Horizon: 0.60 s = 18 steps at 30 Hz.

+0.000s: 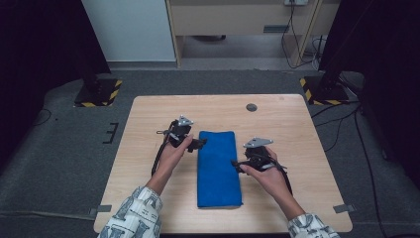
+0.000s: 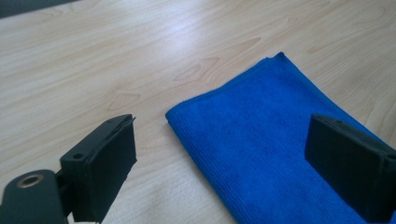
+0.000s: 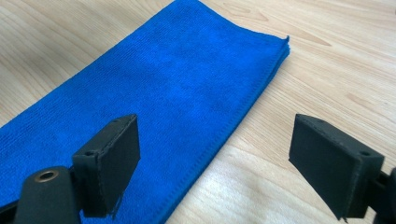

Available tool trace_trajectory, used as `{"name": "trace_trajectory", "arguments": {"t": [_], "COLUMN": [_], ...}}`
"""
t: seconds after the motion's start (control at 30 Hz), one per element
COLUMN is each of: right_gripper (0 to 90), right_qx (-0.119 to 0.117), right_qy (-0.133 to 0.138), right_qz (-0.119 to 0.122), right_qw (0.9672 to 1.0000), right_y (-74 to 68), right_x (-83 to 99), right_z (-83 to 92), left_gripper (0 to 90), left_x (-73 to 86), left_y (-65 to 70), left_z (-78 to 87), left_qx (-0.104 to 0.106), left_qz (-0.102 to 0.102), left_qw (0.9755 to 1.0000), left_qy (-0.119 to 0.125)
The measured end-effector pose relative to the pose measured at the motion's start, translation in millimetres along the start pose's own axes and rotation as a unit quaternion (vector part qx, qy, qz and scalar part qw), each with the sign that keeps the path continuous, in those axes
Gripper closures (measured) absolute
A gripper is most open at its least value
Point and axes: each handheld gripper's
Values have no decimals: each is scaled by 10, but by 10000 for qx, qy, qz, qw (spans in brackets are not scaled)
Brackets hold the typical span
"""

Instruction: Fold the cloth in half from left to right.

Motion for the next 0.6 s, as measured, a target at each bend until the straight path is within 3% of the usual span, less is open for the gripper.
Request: {"name": "trace_trajectory", "arguments": {"t": [0.33, 0.6], "right_gripper": [167, 173], "right_qx": [97, 166], "right_qy": [9, 69], "right_qz": [111, 114], "right_qw": [9999, 9998], "right_y": [14, 69], "right_x": [-231, -471], "right_z": [-17, 12], "left_gripper": [80, 81], "left_x": [18, -3], "left_y": [18, 14], "left_z": [40, 110], "left_qx": [14, 125], "left_qz": [-36, 72], "left_qw": [10000, 9999], "left_qy": [-90, 82]}}
Point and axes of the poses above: each handheld gripper's, and its own axes: z roughly backward along the jaws, x roughly out of its underside, y roughly to its right, and after that the axes turned 7 degrees about -y, right-handed
